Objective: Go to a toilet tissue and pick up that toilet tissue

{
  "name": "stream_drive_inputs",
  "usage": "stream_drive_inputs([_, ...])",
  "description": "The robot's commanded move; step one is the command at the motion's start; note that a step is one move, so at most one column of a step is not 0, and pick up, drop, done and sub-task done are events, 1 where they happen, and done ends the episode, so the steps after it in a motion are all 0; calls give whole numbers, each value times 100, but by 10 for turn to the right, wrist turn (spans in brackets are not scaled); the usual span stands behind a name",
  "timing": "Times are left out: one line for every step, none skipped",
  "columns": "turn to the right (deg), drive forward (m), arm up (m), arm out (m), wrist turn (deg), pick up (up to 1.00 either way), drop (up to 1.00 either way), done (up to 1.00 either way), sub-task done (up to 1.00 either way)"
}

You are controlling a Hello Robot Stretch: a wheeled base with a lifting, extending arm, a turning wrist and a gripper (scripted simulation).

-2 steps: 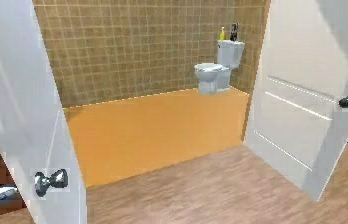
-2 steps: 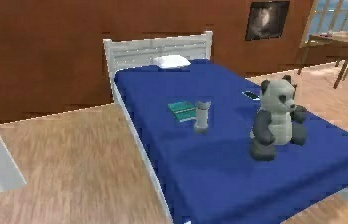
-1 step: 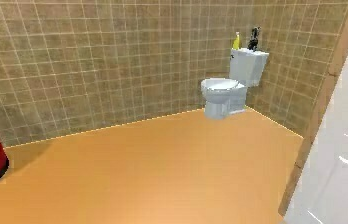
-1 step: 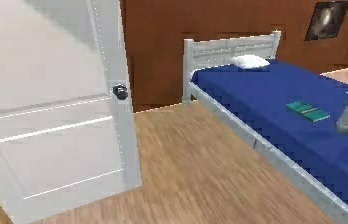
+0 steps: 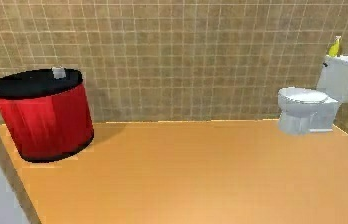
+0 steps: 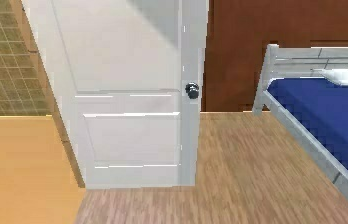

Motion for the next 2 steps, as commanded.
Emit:
stream_drive_inputs([0, 5, 0, 0, 0, 0, 0, 0, 0])
stream_drive_inputs([-180, 0, 0, 0, 0, 0, 0, 0, 0])
